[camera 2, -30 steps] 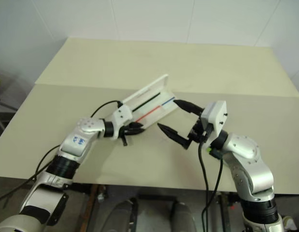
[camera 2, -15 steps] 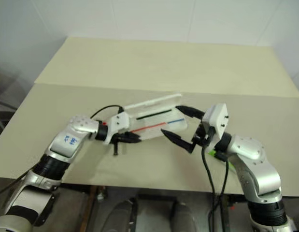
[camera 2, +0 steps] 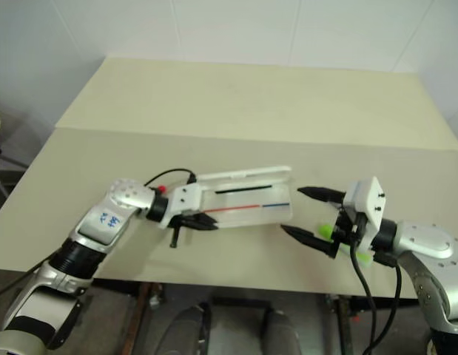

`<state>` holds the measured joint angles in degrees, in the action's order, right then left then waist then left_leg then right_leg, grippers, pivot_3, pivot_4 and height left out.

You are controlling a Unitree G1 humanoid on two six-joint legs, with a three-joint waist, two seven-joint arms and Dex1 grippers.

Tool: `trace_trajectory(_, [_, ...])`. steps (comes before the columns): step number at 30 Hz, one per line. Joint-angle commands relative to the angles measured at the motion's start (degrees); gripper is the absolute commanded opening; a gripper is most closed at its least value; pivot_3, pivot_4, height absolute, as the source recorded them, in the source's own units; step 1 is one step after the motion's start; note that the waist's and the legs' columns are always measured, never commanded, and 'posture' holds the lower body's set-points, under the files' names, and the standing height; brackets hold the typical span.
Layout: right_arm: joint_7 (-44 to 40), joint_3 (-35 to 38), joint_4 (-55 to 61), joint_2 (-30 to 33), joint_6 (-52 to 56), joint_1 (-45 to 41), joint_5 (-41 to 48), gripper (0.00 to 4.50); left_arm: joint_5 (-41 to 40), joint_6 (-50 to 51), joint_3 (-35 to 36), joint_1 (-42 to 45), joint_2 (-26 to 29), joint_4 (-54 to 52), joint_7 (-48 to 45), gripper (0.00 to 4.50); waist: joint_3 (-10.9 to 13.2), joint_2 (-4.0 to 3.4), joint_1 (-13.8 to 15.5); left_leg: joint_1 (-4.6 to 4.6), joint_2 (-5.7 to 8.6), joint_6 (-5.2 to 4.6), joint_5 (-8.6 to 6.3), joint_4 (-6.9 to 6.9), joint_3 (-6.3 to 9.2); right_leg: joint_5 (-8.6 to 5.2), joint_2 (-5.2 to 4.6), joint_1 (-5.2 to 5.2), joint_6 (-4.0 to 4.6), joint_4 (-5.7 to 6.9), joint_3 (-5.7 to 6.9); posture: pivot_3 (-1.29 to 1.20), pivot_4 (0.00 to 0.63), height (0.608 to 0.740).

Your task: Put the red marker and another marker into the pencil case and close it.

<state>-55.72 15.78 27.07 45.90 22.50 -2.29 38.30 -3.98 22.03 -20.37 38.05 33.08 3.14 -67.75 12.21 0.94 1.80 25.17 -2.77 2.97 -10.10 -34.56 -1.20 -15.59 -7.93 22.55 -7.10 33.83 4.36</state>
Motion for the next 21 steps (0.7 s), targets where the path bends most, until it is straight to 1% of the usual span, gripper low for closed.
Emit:
trace_trajectory(1, [-0.3,1.6,2.8,0.8,0.1,0.3,1.5,4.5,0.7,-2.3,-2.3,0.8,-1.9,2.0,-1.1,0.01,0.0,0.0,0.4,0.0,0.0,-0.03,-0.02,-0.05,0.0,-0.02,0.0,-0.03,0.03,0.0,0.0,0.0,0.15,0.74])
trace_trajectory(5, [0.7,0.9,3.8,0.2,0.5,-0.2,1.7,4.5,1.8,-3.3,-2.7,2.1,-3.2,4.5,-1.0,0.01,0.0,-0.01,1.3,0.05,0.0,-0.1,-0.07,-0.33,-0.01,-0.07,0.0,-0.08,0.31,-0.05,-0.02,0.0,0.15,0.74])
trace_trajectory(8, [1.4,0.3,4.6,-0.5,0.8,-0.5,1.8,4.5,2.1,-3.9,-2.7,2.7,-3.8,5.5,-1.5,0.01,0.0,-0.03,1.4,0.1,0.0,-0.13,-0.11,-0.45,-0.01,0.0,0.0,-0.18,0.49,-0.29,-0.03,0.0,0.15,0.74])
trace_trajectory(11, [2.2,-0.6,5.0,-1.3,0.9,-1.2,1.8,4.5,2.7,-5.2,-3.1,3.4,-3.9,6.7,-2.5,0.01,0.0,-0.03,1.4,0.14,0.0,0.02,-0.24,-0.49,-0.1,0.2,0.0,-0.26,0.47,-0.53,-0.08,0.0,0.15,0.74])
trace_trajectory(15, [2.8,-1.6,5.0,-2.1,0.9,-1.8,1.5,4.5,2.2,-5.5,-3.0,4.1,-3.8,7.1,-4.4,0.01,0.0,-0.03,1.4,0.15,-0.02,0.0,-0.24,-0.48,-0.13,0.22,0.01,-0.22,0.48,-0.53,-0.1,0.0,0.15,0.74])
trace_trajectory(17, [3.2,-2.4,4.8,-2.6,0.7,-2.4,1.3,4.5,2.2,-5.5,-2.7,4.3,-3.9,6.6,-4.4,0.61,0.0,-0.02,1.4,0.2,-0.01,-0.23,-0.1,-0.47,-0.14,0.2,0.01,-0.17,0.49,-0.5,-0.11,0.0,0.15,0.74])
trace_trajectory(21, [3.4,-3.1,4.7,-3.1,0.6,-2.7,1.1,4.5,1.7,-4.4,-2.0,4.6,-4.0,5.7,-4.3,0.61,0.0,-0.02,1.2,0.26,-0.03,-0.28,-0.1,-0.47,-0.18,0.18,0.03,-0.05,0.44,-0.39,-0.15,0.0,0.15,0.74])
